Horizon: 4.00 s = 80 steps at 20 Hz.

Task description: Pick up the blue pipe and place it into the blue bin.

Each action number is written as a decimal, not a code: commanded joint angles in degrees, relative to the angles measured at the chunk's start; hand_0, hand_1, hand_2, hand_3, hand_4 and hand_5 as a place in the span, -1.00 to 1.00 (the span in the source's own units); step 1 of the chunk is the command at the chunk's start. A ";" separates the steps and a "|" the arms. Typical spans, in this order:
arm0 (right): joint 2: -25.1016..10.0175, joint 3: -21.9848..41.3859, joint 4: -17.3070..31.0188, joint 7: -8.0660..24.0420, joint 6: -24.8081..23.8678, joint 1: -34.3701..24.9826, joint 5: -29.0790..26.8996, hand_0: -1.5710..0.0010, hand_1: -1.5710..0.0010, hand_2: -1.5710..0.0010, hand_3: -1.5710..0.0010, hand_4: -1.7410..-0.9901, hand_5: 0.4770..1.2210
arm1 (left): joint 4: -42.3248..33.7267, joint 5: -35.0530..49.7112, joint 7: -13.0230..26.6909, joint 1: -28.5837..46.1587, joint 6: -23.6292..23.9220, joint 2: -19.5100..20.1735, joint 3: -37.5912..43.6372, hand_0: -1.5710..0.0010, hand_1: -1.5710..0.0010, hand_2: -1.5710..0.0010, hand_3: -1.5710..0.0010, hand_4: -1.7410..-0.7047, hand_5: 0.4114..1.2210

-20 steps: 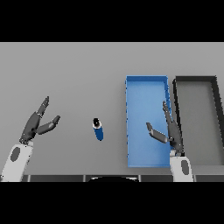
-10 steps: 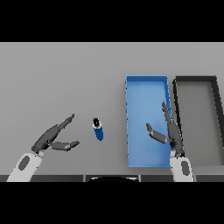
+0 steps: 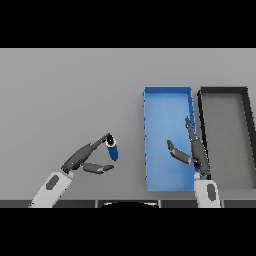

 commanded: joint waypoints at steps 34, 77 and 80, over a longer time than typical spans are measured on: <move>-0.33 -0.42 0.70 -1.34 0.19 0.07 0.01 1.00 1.00 1.00 1.00 0.41 -0.56 | 2.27 -0.56 -5.62 -7.26 3.84 -17.19 -1.01 -0.96 -0.96 -0.97 -0.97 -0.47 0.97; -6.74 14.88 -15.28 30.32 21.10 -32.49 -28.20 0.99 0.98 0.92 1.00 0.38 -0.83 | -1.10 -5.68 1.38 -8.35 -7.80 -23.51 3.55 -1.00 -1.00 -1.00 -1.00 -0.48 1.00; -5.97 15.42 -12.06 31.59 22.51 -35.46 -27.95 0.97 0.96 0.89 1.00 0.48 -0.88 | -1.91 -6.76 1.68 -8.01 -7.72 -23.26 4.37 -1.00 -1.00 -1.00 -1.00 -0.48 1.00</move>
